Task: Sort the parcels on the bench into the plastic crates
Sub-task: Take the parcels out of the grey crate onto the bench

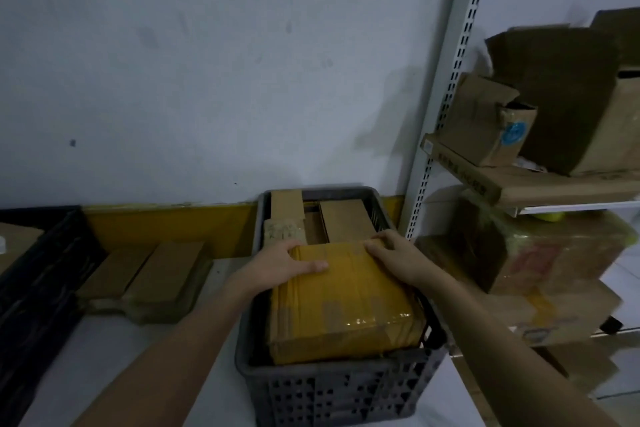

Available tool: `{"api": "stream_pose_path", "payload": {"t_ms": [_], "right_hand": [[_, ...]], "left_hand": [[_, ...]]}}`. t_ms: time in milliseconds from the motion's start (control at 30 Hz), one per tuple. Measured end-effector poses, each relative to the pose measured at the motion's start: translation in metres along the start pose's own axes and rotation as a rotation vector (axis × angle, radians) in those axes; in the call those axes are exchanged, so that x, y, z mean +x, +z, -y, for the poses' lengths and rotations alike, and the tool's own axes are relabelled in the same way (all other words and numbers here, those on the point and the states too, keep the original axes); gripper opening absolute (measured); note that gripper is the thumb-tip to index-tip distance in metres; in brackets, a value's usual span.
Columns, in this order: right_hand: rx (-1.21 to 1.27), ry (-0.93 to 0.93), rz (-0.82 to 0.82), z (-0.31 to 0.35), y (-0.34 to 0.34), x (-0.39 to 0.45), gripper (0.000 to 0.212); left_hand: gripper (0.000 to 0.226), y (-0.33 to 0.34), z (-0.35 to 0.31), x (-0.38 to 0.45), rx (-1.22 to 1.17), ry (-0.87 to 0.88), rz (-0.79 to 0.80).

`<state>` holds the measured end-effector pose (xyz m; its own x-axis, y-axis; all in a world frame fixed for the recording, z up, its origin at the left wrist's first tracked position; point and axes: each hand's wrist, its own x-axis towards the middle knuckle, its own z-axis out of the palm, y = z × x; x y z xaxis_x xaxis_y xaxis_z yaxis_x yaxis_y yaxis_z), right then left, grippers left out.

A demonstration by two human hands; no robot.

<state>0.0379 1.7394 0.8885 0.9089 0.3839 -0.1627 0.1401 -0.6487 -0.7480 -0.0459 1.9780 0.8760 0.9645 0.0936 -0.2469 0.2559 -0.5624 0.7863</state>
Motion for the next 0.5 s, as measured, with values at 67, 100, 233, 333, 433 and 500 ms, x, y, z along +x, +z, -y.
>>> {"api": "stream_pose_path", "payload": {"t_ms": [67, 100, 233, 333, 433, 500], "right_hand": [[0.052, -0.038, -0.022, -0.008, 0.001, -0.005, 0.048], [0.063, -0.053, -0.037, -0.010, 0.002, -0.006, 0.049], [0.122, -0.125, -0.044, -0.009, -0.009, -0.004, 0.045], [0.306, -0.187, -0.070, 0.002, -0.033, 0.001, 0.035], [0.596, -0.131, -0.150, 0.012, -0.053, 0.011, 0.023], [0.736, -0.068, -0.198, 0.010, -0.057, 0.023, 0.027]], "left_hand": [[0.108, 0.001, -0.005, -0.002, 0.031, -0.026, -0.020], [0.111, 0.002, -0.007, -0.002, 0.041, -0.032, -0.040], [0.081, 0.005, -0.018, -0.008, 0.045, 0.014, -0.165], [0.055, -0.002, -0.032, -0.012, -0.046, 0.096, -0.298], [0.041, -0.022, -0.047, -0.012, -0.150, 0.126, -0.451], [0.038, -0.038, -0.049, -0.010, -0.238, 0.128, -0.575]]}}
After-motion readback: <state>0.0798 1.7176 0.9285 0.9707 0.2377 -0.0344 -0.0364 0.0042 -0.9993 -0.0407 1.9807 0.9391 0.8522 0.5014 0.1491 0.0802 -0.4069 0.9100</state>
